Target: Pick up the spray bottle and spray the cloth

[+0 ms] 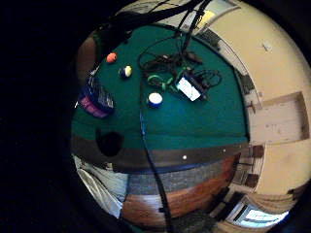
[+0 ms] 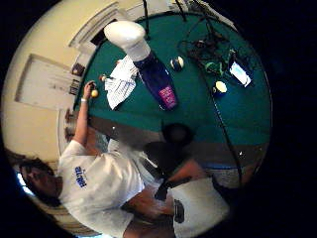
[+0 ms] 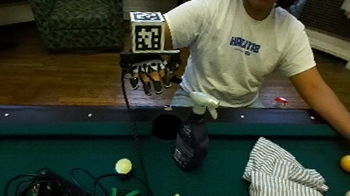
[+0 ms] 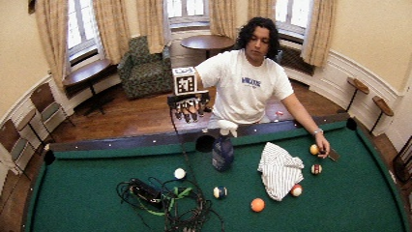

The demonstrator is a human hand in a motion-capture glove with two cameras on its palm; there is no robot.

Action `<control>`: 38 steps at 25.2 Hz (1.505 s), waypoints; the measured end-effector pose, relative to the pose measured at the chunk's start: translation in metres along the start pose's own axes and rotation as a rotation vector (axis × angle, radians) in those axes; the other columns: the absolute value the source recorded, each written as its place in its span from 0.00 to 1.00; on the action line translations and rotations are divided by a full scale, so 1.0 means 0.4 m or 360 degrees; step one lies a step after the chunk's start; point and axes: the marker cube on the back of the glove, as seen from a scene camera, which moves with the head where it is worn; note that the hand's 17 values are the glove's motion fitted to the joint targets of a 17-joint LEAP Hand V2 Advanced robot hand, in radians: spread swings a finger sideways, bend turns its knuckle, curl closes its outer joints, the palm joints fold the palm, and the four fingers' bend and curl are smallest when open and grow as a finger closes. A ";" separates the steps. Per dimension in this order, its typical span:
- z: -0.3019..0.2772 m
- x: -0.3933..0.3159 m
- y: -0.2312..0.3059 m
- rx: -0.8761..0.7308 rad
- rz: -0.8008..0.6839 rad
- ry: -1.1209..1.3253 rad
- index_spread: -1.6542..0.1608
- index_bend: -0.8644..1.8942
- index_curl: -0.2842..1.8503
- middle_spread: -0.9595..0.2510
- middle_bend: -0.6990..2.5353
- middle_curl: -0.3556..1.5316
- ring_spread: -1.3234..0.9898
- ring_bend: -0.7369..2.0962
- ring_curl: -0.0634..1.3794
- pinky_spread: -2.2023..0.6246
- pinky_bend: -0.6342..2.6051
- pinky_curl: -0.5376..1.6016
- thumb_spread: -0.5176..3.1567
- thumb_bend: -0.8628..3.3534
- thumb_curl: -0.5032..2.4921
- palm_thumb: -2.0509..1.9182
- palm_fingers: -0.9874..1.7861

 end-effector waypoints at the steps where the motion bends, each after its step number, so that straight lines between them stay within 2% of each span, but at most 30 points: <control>1: 0.013 0.003 0.003 0.0004 0.0007 -0.0021 0.70 0.36 0.20 0.74 0.29 0.32 0.54 0.41 0.20 0.85 0.34 0.38 0.37 0.20 0.25 0.61 0.45; 10: 0.115 0.021 0.013 0.0025 0.0076 -0.0339 0.70 0.36 0.21 0.71 0.29 0.33 0.52 0.42 0.22 0.85 0.33 0.39 0.37 0.20 0.26 0.62 0.47; 22: 0.168 0.006 -0.037 0.0038 0.0124 -0.0982 0.70 0.35 0.22 0.69 0.27 0.34 0.51 0.43 0.23 0.83 0.36 0.41 0.38 0.20 0.27 0.65 0.52; 27: 0.180 -0.005 -0.052 0.0108 0.0142 -0.1144 0.70 0.34 0.21 0.67 0.26 0.33 0.49 0.47 0.25 0.80 0.39 0.42 0.38 0.21 0.28 0.68 0.60; 30: 0.180 -0.008 -0.055 0.0152 0.0145 -0.1168 0.71 0.32 0.20 0.66 0.25 0.33 0.48 0.52 0.27 0.73 0.44 0.43 0.39 0.22 0.29 0.70 0.71; 33: 0.176 -0.007 -0.054 0.0211 0.0165 -0.1201 0.72 0.35 0.21 0.64 0.30 0.36 0.48 0.52 0.29 0.69 0.43 0.43 0.39 0.22 0.29 0.72 0.80; 38: 0.170 0.009 -0.054 0.0234 0.0207 -0.1269 0.74 0.40 0.25 0.63 0.33 0.39 0.49 0.52 0.33 0.68 0.43 0.45 0.38 0.22 0.31 0.73 0.86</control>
